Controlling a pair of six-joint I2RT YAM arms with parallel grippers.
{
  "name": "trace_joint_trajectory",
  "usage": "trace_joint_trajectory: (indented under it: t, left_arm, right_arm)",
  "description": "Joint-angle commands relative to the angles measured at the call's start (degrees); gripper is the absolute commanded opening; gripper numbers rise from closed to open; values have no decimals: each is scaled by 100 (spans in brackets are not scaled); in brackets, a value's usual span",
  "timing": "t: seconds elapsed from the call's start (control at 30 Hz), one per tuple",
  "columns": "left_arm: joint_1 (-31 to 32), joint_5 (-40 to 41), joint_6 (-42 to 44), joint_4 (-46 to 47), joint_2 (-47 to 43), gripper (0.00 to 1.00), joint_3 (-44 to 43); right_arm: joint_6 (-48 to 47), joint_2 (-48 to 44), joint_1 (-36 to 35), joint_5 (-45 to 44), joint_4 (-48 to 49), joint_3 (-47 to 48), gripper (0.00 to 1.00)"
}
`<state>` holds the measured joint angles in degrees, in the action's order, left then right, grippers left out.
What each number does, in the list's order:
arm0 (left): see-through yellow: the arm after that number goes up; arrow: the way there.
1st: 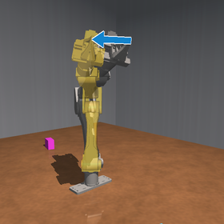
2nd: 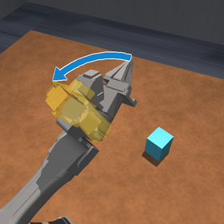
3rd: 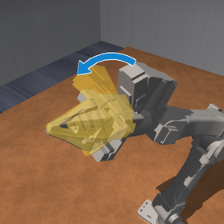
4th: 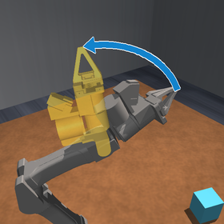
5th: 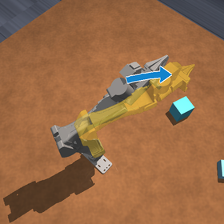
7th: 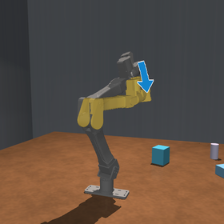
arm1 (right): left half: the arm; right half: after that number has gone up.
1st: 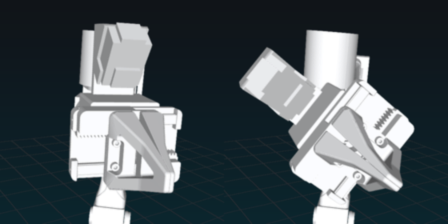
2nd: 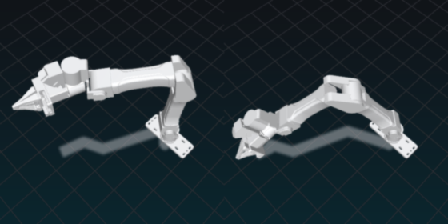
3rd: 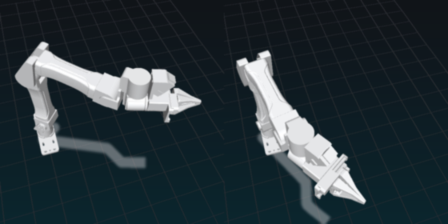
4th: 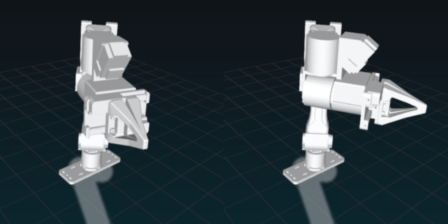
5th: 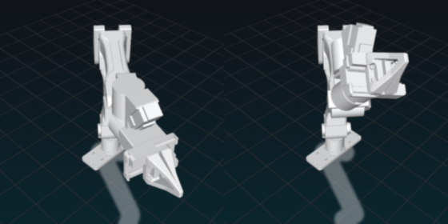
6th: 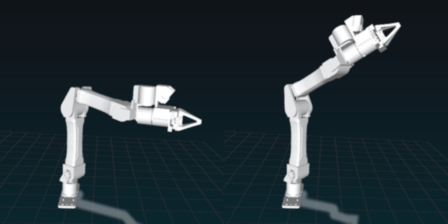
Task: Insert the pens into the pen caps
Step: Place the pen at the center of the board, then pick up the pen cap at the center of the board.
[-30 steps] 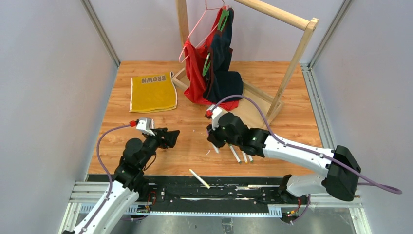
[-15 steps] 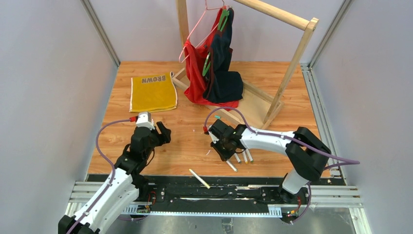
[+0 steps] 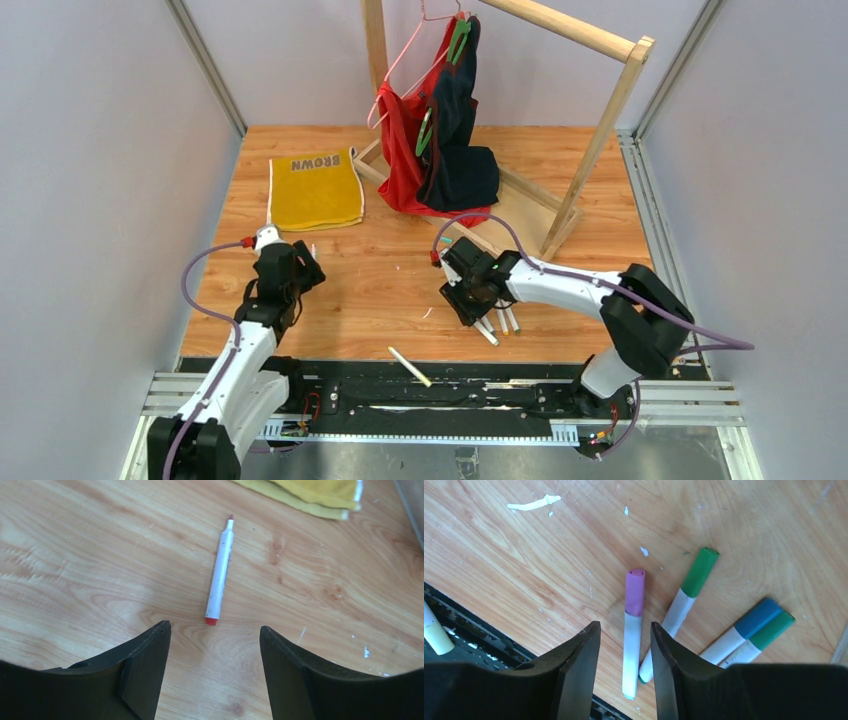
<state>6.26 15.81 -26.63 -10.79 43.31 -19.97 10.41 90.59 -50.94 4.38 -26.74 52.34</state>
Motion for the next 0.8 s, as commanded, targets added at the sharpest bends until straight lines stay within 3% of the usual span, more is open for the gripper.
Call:
trace_joint_trajectory:
  t: [0.0, 0.3, 0.77]
  left_arm:
    - [-262, -268, -90, 245, 440, 68, -285]
    - [-433, -482, 55, 392, 1639, 55, -621]
    - [-434, -454, 360, 87, 2764, 47, -1220]
  right_arm:
    - [-104, -580, 138, 65, 316, -266, 43]
    - [72, -1721, 175, 328, 877, -818, 43]
    - [362, -2810, 212, 712, 1462, -1450, 44]
